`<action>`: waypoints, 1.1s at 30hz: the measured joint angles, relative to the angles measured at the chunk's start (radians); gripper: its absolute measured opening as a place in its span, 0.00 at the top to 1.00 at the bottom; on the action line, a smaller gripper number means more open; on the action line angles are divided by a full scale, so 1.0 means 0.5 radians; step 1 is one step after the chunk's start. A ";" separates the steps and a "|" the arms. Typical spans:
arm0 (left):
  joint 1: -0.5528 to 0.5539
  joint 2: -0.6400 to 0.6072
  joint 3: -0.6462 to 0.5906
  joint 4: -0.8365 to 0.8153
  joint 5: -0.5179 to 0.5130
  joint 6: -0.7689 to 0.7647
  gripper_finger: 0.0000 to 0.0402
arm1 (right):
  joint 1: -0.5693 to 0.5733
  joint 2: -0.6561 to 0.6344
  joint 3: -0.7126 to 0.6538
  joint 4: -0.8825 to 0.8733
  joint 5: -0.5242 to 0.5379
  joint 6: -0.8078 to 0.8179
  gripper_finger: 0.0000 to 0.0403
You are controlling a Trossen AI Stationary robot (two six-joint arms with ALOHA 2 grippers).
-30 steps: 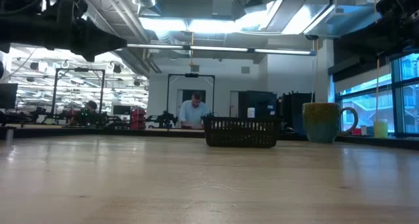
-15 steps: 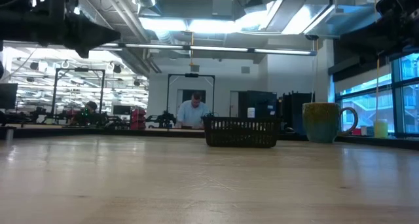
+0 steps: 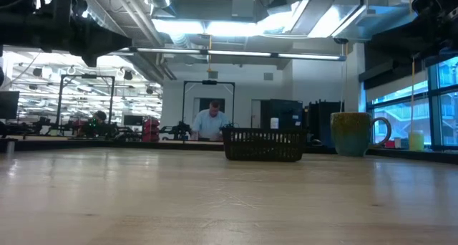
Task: Pick and place Stevia / Truvia into bins
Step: Return to Home Position
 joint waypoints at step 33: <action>0.000 -0.001 -0.118 0.137 -0.015 0.212 0.98 | 0.001 0.000 -0.172 0.258 0.001 -0.067 0.78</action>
